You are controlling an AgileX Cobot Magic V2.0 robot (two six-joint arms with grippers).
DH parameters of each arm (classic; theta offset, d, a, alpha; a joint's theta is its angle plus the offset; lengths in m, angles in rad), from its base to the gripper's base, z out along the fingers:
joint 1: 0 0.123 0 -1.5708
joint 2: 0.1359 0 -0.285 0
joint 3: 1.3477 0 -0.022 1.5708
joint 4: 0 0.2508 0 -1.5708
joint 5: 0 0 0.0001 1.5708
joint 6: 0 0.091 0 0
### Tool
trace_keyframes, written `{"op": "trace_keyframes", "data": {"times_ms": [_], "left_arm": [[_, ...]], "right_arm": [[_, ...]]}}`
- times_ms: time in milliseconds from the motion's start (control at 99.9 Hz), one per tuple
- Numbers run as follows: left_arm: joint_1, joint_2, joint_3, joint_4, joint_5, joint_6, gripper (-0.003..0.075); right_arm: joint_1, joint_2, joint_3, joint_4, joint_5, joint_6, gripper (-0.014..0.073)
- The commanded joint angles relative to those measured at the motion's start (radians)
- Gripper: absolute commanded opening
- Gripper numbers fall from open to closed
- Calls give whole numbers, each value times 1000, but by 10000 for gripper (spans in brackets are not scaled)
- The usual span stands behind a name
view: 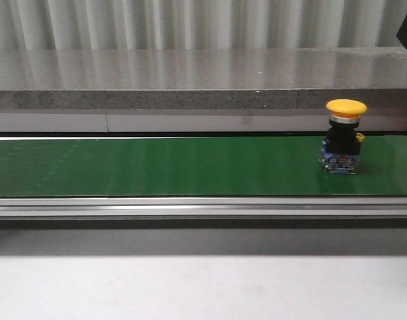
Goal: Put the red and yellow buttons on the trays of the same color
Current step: 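Lower the right gripper onto the yellow button on the belt, grasp, then carry the yellow button into the yellow tray and release it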
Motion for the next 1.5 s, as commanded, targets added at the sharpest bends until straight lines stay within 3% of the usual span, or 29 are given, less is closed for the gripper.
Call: {"op": "trace_keyframes", "data": {"times_ms": [0, 210, 630, 720, 891, 961, 1171, 1351, 1491], "left_arm": [[-9, 5, -26, -22, -66, -1, -20], [-9, 5, -26, -22, -66, -1, -20], [-9, 5, -26, -22, -66, -1, -20], [-9, 5, -26, -22, -66, -1, -20], [-9, 5, -26, -22, -66, -1, -20], [-9, 5, -26, -22, -66, -1, -20], [-9, 5, -26, -22, -66, -1, -20], [-9, 5, -26, -22, -66, -1, -20], [-9, 5, -26, -22, -66, -1, -20]], "right_arm": [[16, 0, -49, 23, 23, -35, 628], [38, 67, -66, 27, 77, -78, 627], [46, 220, -67, 27, -48, -137, 621], [46, 244, -67, 0, -88, -138, 561], [46, 262, -67, -6, -81, -138, 247], [46, 262, -67, -6, -81, -138, 170], [37, 211, -67, -6, -96, -98, 154], [-24, 128, -62, -22, -97, 39, 154], [-107, 62, -32, -105, -104, 154, 154]]}}
